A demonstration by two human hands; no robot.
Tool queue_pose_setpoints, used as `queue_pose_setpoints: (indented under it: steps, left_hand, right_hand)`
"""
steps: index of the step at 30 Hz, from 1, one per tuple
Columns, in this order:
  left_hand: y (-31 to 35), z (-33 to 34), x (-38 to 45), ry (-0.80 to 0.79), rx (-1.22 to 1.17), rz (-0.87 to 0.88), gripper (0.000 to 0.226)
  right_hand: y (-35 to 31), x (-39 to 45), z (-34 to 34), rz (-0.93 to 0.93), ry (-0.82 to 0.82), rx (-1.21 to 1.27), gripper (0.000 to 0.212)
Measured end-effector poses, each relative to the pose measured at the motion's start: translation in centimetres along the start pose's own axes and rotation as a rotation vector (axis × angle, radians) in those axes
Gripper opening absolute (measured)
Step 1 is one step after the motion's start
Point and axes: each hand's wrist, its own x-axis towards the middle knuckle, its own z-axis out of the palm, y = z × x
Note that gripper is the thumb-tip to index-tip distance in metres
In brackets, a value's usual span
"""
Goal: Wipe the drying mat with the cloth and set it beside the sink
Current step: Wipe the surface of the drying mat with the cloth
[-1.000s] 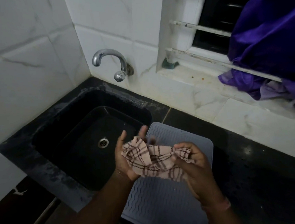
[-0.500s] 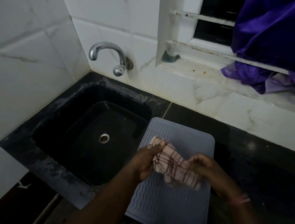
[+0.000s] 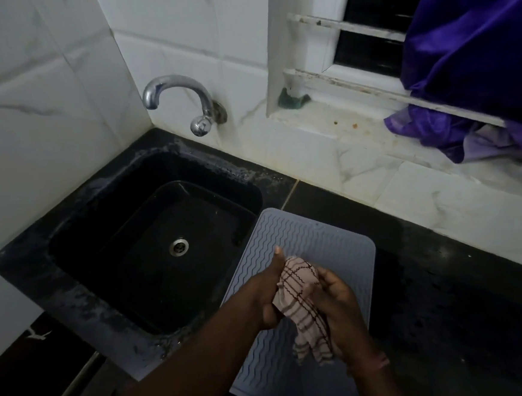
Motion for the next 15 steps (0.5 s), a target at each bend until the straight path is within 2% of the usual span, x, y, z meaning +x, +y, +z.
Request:
queue_pose_setpoints:
  steps: [3, 5, 8, 9, 10, 12, 15]
  left_hand:
    - [0.1, 0.6, -0.1, 0.061, 0.186, -0.022, 0.070]
    - [-0.2, 1.6, -0.1, 0.121, 0.396, -0.028, 0.066]
    - [-1.4, 2.6, 0.9, 0.202, 0.555, 0.066, 0.087]
    - [-1.9, 2.8, 1.5, 0.299, 0.611, 0.104, 0.095]
    - [-2.5, 2.9, 1.9, 0.423, 0.696, 0.157, 0.094]
    - [-3.3, 2.8, 2.3, 0.626, 0.836, 0.329, 0.065]
    - [-3.5, 3.0, 1.4, 0.783, 0.985, 0.610, 0.037]
  right_hand:
    - [0.0, 0.2, 0.1, -0.082, 0.126, -0.139, 0.031]
    - [-0.1, 0.5, 0.2, -0.169, 0.213, -0.154, 0.026]
    - [0.0, 1.2, 0.6, -0.215, 0.287, -0.011, 0.023]
    - [-0.1, 1.4, 0.8, -0.212, 0.285, 0.057, 0.023]
    - [-0.1, 1.5, 1.0, -0.206, 0.277, 0.118, 0.029]
    - [0.0, 1.5, 1.6, -0.164, 0.235, 0.196, 0.050]
    - [0.4, 1.1, 3.0, -0.070, 0.197, 0.323, 0.057]
